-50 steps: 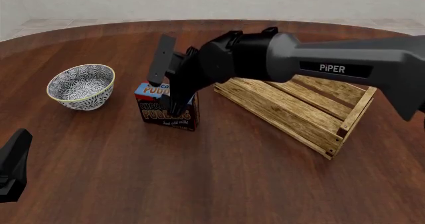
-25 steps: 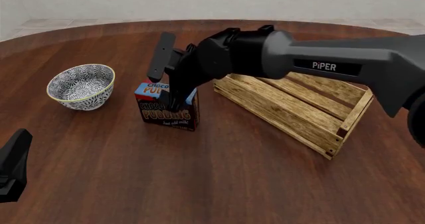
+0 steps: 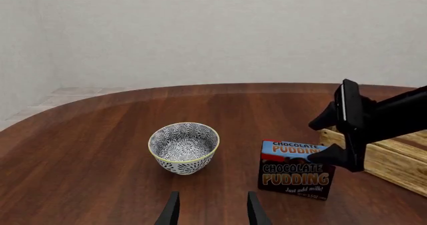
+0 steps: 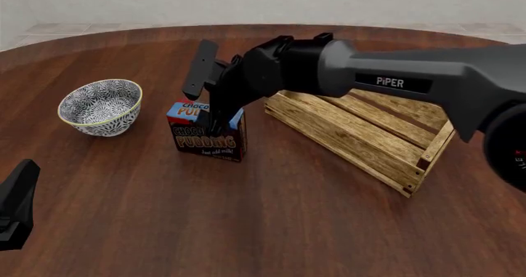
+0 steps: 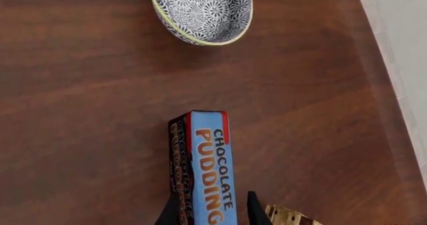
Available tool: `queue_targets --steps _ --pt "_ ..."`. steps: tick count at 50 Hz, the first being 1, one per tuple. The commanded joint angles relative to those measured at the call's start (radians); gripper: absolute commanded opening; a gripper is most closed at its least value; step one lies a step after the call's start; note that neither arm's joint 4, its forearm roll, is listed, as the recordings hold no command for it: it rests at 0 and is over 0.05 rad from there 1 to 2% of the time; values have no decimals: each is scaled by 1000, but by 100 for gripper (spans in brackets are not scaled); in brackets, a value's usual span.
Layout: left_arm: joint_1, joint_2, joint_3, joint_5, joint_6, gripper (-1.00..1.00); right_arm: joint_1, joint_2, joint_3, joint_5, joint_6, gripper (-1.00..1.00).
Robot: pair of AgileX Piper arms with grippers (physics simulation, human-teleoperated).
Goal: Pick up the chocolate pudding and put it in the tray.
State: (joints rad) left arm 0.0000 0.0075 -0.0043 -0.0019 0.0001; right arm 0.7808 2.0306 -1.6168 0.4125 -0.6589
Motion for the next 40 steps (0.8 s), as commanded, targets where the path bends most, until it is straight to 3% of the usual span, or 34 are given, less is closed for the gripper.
queue_targets --steps 1,40 --pt "0 0 0 0 0 100 -6 21 -13 -3 12 100" --pt "0 0 0 0 0 100 -22 67 -45 -6 39 100"
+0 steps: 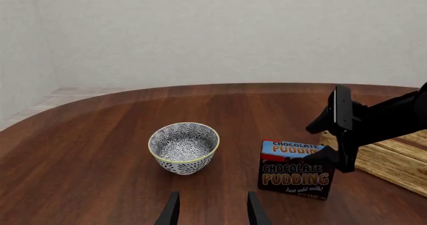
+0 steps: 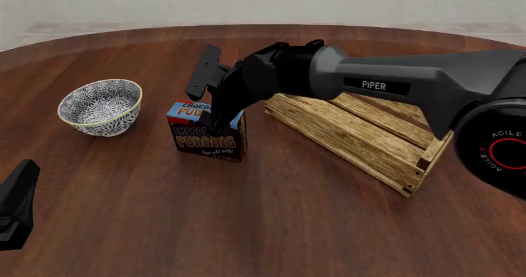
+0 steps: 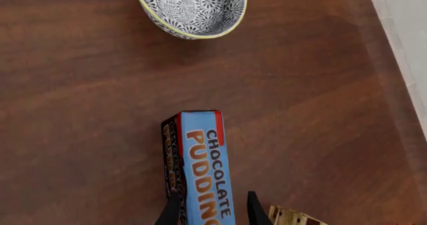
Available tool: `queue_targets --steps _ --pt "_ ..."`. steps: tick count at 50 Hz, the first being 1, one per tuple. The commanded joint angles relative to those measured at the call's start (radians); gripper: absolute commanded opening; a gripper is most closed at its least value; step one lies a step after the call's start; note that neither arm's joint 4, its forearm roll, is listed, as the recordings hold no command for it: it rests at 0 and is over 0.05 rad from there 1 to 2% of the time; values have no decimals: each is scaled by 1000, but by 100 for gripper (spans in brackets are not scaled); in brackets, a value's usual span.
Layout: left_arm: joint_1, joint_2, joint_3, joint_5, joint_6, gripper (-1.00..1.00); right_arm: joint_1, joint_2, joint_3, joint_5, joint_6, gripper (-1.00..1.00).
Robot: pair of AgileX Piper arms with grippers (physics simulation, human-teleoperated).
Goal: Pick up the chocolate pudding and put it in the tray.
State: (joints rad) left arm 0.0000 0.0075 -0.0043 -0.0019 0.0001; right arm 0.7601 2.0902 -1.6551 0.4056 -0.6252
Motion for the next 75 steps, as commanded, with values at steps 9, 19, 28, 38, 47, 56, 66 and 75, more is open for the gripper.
queue_targets --steps 9,19,28,38,47,56,66,75 --pt "0 0 0 0 0 100 -2 13 -6 -3 13 100" --pt "0 0 0 0 0 100 -5 26 -12 -6 18 100" --pt "0 0 0 0 0 100 -3 29 0 -16 23 100" --pt "0 0 0 0 0 100 -6 30 -1 -16 28 100" --pt "0 0 0 0 0 100 -7 35 -2 -19 32 100" --pt "0 0 0 0 0 100 -8 39 -1 -20 36 100" --pt "0 0 0 0 0 100 -7 43 0 -23 42 100" --pt "0 0 0 0 0 100 -7 44 3 -26 43 100"
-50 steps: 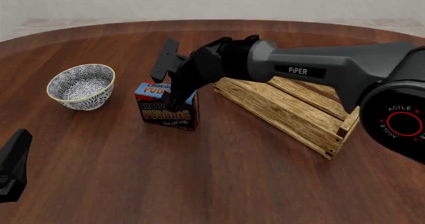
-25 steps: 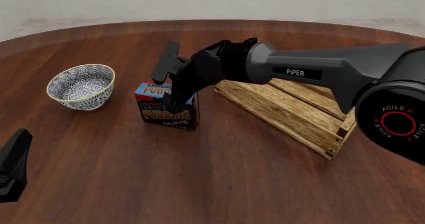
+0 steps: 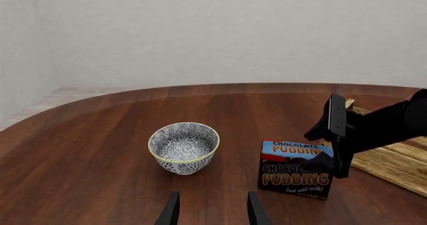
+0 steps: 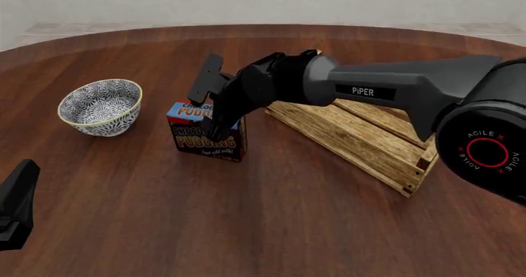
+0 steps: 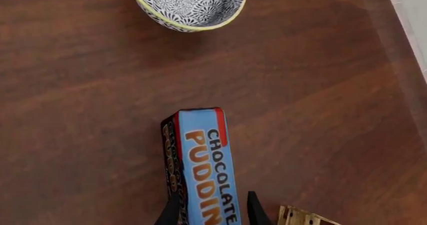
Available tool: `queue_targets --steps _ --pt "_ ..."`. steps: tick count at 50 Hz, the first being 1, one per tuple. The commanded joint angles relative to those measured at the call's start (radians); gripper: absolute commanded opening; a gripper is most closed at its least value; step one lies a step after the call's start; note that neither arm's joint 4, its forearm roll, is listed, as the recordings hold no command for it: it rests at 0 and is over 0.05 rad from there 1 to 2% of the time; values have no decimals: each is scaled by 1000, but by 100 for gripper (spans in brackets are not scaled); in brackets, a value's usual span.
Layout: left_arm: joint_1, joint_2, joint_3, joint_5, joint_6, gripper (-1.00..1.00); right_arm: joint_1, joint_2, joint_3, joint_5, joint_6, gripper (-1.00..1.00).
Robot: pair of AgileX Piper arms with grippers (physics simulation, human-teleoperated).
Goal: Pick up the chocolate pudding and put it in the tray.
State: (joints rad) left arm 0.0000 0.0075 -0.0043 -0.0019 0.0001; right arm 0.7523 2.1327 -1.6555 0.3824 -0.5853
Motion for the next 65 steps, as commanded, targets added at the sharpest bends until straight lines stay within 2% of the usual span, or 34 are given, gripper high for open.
queue_targets --steps 1,65 --pt "0 0 0 0 0 100 1 1 4 -3 4 100" --pt "0 0 0 0 0 100 -4 41 -18 -8 30 100"
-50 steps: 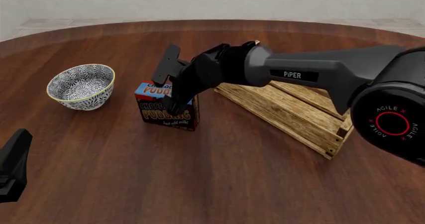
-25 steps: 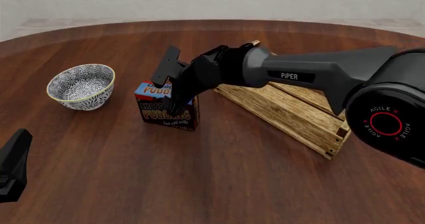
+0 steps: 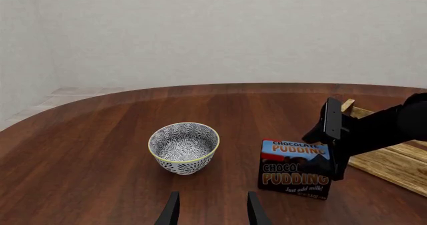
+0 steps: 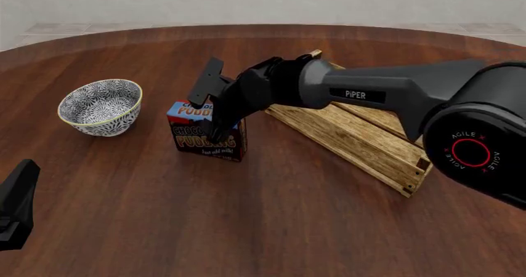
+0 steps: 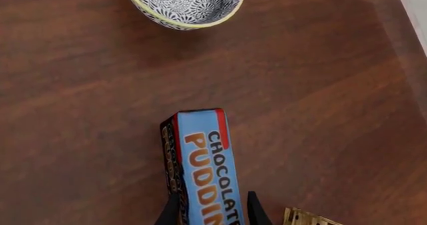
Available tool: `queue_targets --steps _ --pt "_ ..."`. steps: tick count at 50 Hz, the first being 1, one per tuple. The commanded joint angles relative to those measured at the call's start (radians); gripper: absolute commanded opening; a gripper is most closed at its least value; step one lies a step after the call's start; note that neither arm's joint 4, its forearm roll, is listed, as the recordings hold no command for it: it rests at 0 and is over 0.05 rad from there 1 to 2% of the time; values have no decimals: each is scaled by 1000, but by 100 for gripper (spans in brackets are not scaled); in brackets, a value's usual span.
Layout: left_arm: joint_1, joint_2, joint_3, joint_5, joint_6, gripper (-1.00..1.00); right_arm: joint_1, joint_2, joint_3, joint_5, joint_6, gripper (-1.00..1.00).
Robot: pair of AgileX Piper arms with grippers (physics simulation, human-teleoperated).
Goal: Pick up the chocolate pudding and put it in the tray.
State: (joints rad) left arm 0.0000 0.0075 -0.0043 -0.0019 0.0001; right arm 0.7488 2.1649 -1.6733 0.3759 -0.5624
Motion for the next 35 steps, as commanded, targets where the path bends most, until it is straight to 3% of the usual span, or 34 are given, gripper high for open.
queue_targets --steps 1,4,5,35 --pt "0 0 0 0 0 100 -1 12 -2 -2 9 100" --pt "0 0 0 0 0 100 5 8 5 -5 15 100" --pt "0 0 0 0 0 100 15 0 19 -8 19 -100" --pt "0 0 0 0 0 100 5 -64 32 0 -2 -100"
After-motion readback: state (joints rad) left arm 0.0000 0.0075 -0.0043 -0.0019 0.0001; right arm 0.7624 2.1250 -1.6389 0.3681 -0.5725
